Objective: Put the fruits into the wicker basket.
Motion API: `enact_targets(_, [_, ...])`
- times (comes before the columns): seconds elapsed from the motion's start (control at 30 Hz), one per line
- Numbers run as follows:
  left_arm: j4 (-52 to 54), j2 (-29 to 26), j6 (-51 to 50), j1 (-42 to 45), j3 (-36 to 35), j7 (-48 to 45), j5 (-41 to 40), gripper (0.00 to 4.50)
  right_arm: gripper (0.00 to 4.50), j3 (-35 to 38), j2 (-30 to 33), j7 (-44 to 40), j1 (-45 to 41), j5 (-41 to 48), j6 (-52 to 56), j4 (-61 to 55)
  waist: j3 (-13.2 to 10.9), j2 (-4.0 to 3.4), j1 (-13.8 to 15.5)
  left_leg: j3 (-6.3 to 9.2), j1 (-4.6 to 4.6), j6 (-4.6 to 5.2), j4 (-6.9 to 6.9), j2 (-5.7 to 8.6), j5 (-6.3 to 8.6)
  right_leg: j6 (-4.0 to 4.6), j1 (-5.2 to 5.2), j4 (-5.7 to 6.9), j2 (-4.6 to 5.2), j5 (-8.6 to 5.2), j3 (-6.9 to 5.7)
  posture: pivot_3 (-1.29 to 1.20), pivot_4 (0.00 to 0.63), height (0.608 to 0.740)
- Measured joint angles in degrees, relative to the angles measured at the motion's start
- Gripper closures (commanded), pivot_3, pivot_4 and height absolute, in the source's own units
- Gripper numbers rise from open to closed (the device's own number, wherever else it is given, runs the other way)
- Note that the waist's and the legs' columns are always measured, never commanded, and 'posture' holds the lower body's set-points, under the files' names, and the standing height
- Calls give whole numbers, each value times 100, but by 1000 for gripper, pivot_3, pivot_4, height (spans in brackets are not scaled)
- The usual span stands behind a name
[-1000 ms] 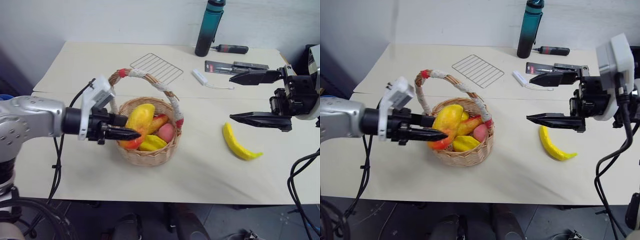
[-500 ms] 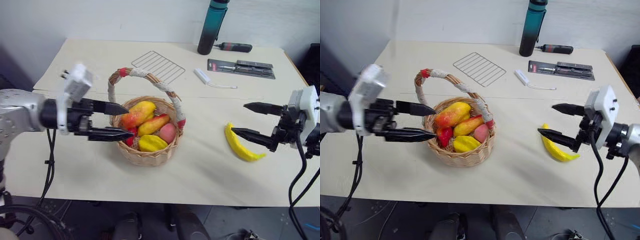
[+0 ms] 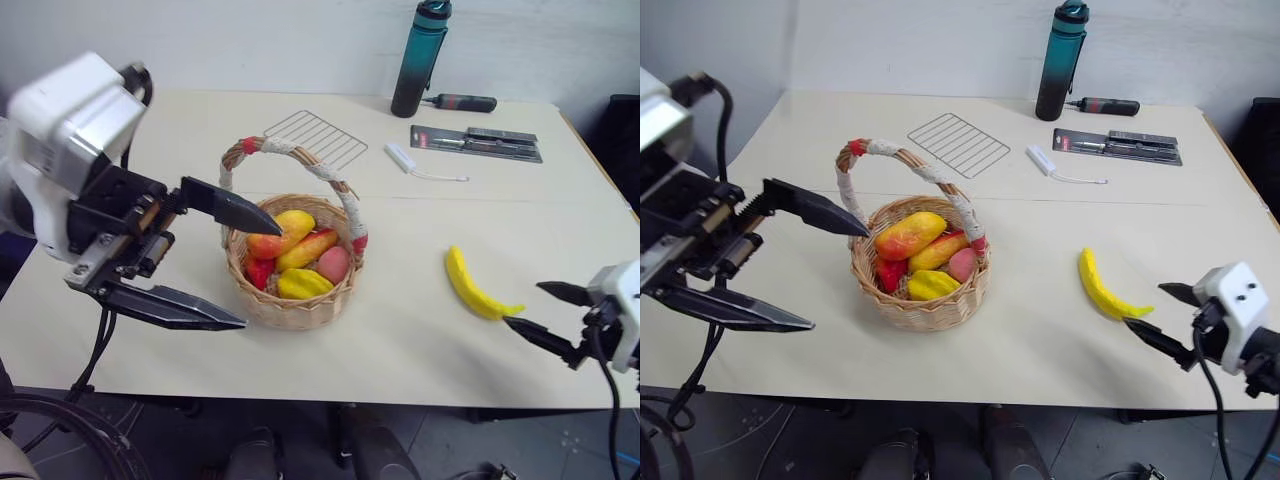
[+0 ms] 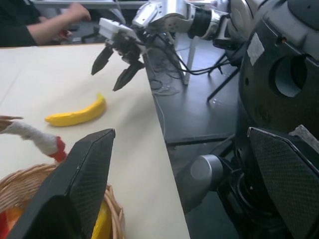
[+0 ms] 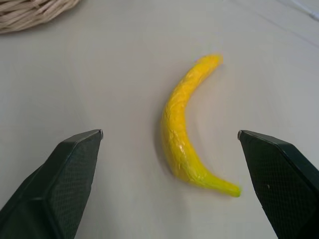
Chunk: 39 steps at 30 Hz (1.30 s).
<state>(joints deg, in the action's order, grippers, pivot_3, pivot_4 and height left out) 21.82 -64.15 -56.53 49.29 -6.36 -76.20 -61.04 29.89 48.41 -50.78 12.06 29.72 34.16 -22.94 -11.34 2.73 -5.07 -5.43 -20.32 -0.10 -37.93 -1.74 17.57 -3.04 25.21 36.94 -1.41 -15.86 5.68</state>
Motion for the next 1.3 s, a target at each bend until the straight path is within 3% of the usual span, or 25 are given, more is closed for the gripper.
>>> enact_targets(0.2, [-43, 22, 79, 330, 179, -101, 178, 8, 0, -1135, -73, 393, -733, -749, -286, 783, -1, 1, 9, 0, -14, -4, 1, 0, 9, 0, 25, 15, -2, -2, 0, 0, 150, 740])
enact_targets(0.27, [-52, 32, 83, 338, 214, -97, 240, 0, 375, -1409, -184, 573, -1039, -941, -292, 1130, -1, 0, 13, -1, -18, -2, 0, 0, 12, 0, 29, 16, -1, -5, 1, 0, 150, 740])
enact_targets(0.33, [-50, 31, 77, 338, 225, -87, 265, 0, 833, -1616, -209, 623, -1170, -1070, -359, 1376, -2, -2, 26, 1, -19, -2, 0, 0, 15, 1, 30, 20, -1, -12, 0, 0, 150, 740])
enact_targets(0.57, [-61, 30, 58, 347, 226, -85, 274, 0, 3304, -1810, -213, 500, -1251, -1125, -631, 1474, -2, -2, 28, -1, -19, -1, -7, 2, 21, -5, 29, 26, 3, -18, 2, 0, 150, 740])
enact_targets(0.63, [-80, 30, 49, 363, 226, -77, 277, 0, 3752, -1800, -213, 418, -1251, -1078, -643, 1476, -2, -2, 26, -1, -17, -2, -10, 1, 21, -5, 29, 34, 2, -19, 2, 0, 150, 740])
enact_targets(0.8, [-209, 1, 37, 365, 215, 16, 317, 0, 3756, -1636, -93, -21, -1495, -729, -593, 1567, -4, -3, 2, -8, -6, -6, -13, 2, 18, -3, 29, 51, 0, -17, 7, 0, 150, 740])
enact_targets(0.9, [-233, -73, 38, 316, 151, 110, 351, 0, 3756, -1598, 368, -735, -2466, -315, -490, 1728, -12, -12, -66, -24, 4, -3, -13, 3, 15, -16, 26, 54, -1, -10, 20, 0, 150, 740])
enact_targets(1.03, [-213, -225, 20, 145, -81, 238, 347, 0, 3756, -2169, 650, -1842, -4369, -159, -527, 2254, -15, -8, -140, -8, 11, -7, -7, -5, 12, 0, 26, 56, -10, -14, 6, 0, 150, 740])
enact_targets(1.13, [-176, -341, -45, 50, -272, 367, 291, 0, 3756, -3105, 158, -2449, -5831, -559, -765, 3111, -17, -6, -177, -8, 6, -10, -3, -7, 14, 18, 36, 61, -13, -16, 6, 0, 150, 740])
enact_targets(1.3, [26, -479, -224, -61, -538, 637, 128, 0, 3756, -4194, -997, -3018, -7393, -1288, -1521, 4523, -18, -8, -192, -4, -24, -19, -11, -4, 19, 19, 72, 91, -3, -20, 2, 0, 150, 740])
